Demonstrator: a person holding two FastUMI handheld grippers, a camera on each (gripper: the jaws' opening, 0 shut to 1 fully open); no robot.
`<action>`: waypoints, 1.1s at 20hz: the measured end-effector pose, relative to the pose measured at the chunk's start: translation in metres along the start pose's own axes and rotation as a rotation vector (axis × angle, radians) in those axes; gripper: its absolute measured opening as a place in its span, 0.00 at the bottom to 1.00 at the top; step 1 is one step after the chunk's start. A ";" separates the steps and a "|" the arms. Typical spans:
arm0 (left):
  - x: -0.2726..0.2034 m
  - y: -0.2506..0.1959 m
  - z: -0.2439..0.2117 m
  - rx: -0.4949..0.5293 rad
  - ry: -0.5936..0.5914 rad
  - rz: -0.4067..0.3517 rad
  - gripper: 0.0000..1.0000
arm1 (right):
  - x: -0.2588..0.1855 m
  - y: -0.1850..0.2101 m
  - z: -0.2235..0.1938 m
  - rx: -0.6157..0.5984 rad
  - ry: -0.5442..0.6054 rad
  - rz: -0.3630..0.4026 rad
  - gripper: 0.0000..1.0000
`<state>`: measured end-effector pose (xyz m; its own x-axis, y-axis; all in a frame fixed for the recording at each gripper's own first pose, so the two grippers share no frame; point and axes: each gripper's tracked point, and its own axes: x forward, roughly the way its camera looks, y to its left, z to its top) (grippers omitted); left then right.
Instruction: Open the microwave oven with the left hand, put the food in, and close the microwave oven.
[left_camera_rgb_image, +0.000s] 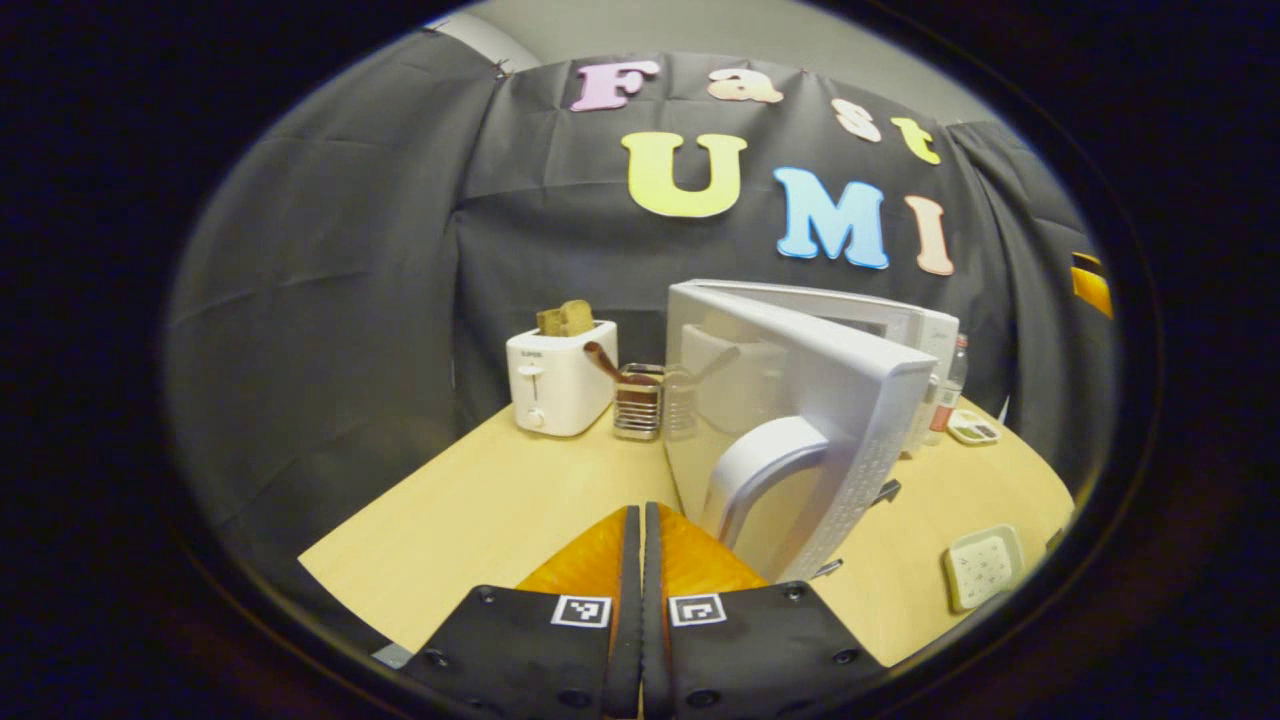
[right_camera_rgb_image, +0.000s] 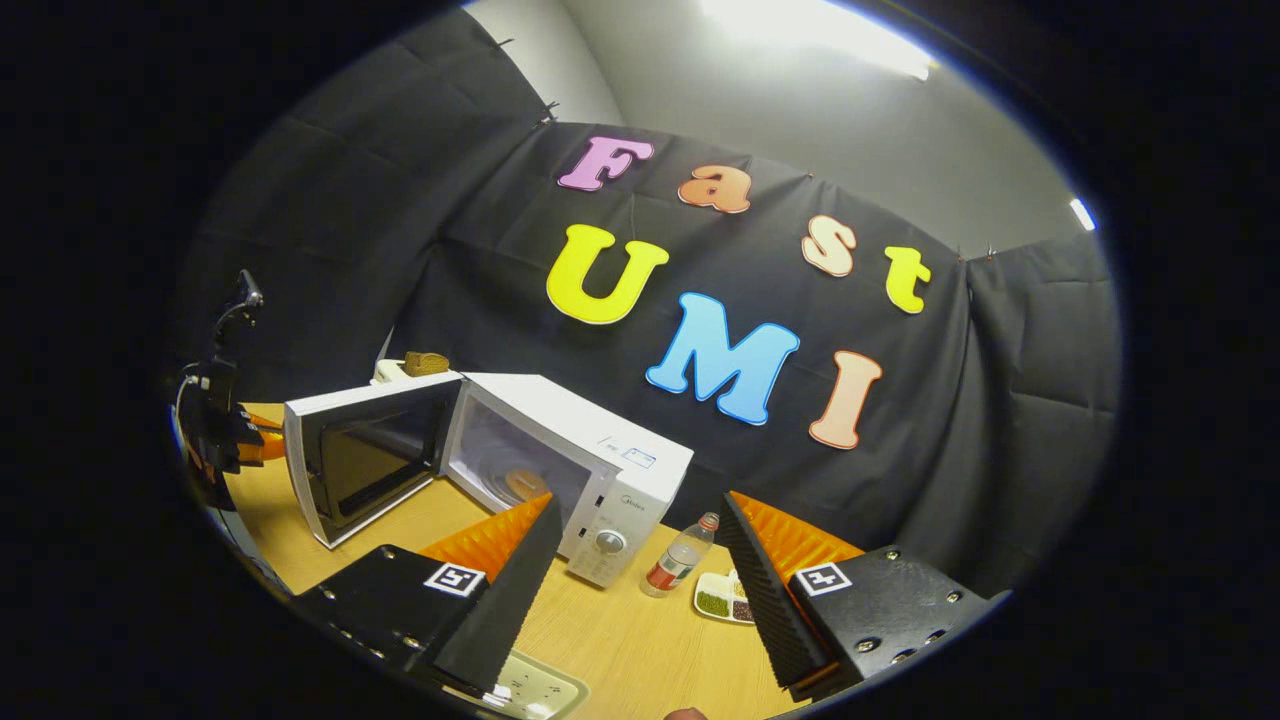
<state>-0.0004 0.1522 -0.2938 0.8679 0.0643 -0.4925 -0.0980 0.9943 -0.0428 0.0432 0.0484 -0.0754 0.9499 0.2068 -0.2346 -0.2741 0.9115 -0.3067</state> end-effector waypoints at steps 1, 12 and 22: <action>0.000 -0.013 0.005 0.014 -0.007 -0.024 0.07 | -0.001 -0.003 -0.003 -0.002 0.004 -0.002 0.97; 0.026 -0.129 0.034 0.107 -0.027 -0.205 0.07 | -0.034 -0.060 -0.031 0.036 0.046 -0.096 0.97; 0.079 -0.205 0.069 0.061 -0.036 -0.262 0.07 | -0.070 -0.124 -0.056 0.088 0.094 -0.242 0.97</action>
<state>0.1220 -0.0405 -0.2645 0.8766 -0.1937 -0.4406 0.1608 0.9807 -0.1113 0.0023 -0.0991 -0.0727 0.9669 -0.0512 -0.2499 -0.0226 0.9585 -0.2841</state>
